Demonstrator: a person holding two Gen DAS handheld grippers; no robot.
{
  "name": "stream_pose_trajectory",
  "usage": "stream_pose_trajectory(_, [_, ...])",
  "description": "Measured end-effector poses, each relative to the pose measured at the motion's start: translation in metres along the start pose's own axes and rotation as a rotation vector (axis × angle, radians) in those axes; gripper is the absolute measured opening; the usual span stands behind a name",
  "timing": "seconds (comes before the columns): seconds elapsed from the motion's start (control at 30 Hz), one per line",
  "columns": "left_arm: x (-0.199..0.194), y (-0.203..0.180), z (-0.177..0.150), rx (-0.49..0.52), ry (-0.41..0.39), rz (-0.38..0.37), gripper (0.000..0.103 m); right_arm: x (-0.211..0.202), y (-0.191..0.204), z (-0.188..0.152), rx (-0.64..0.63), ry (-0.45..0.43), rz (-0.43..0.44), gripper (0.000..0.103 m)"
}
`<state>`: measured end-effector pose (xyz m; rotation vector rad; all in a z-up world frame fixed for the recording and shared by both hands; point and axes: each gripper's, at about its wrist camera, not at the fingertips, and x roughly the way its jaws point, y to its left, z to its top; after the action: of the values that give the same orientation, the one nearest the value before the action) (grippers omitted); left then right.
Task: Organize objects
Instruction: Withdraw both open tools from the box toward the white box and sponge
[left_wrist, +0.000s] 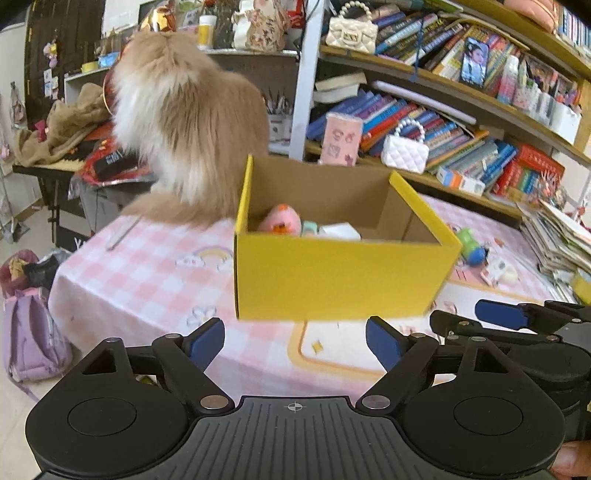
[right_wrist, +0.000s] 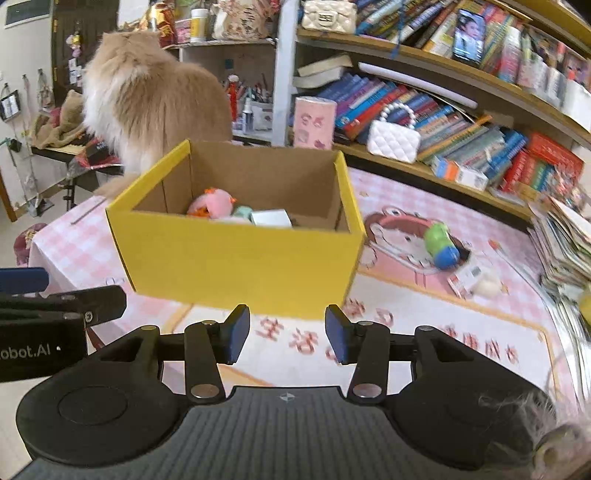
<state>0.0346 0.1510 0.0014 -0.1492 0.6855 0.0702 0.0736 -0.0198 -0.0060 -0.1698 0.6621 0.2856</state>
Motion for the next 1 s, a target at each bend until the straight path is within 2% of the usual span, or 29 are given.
stream_pose_trajectory(0.53, [-0.015,-0.013,-0.027,0.048,0.069,-0.057,0.087,-0.033,-0.009,-0.043,0.087,0.058,-0.075,0.048])
stream_pose_trajectory(0.67, [-0.016,-0.024,-0.033,0.078,0.082,-0.086,0.090,-0.042,-0.015,-0.052,0.106,0.060,-0.100,0.049])
stream_pose_trajectory(1.0, [-0.012,-0.061,-0.044,0.171,0.126,-0.186,0.091,-0.064,-0.043,-0.078,0.202,0.084,-0.208,0.052])
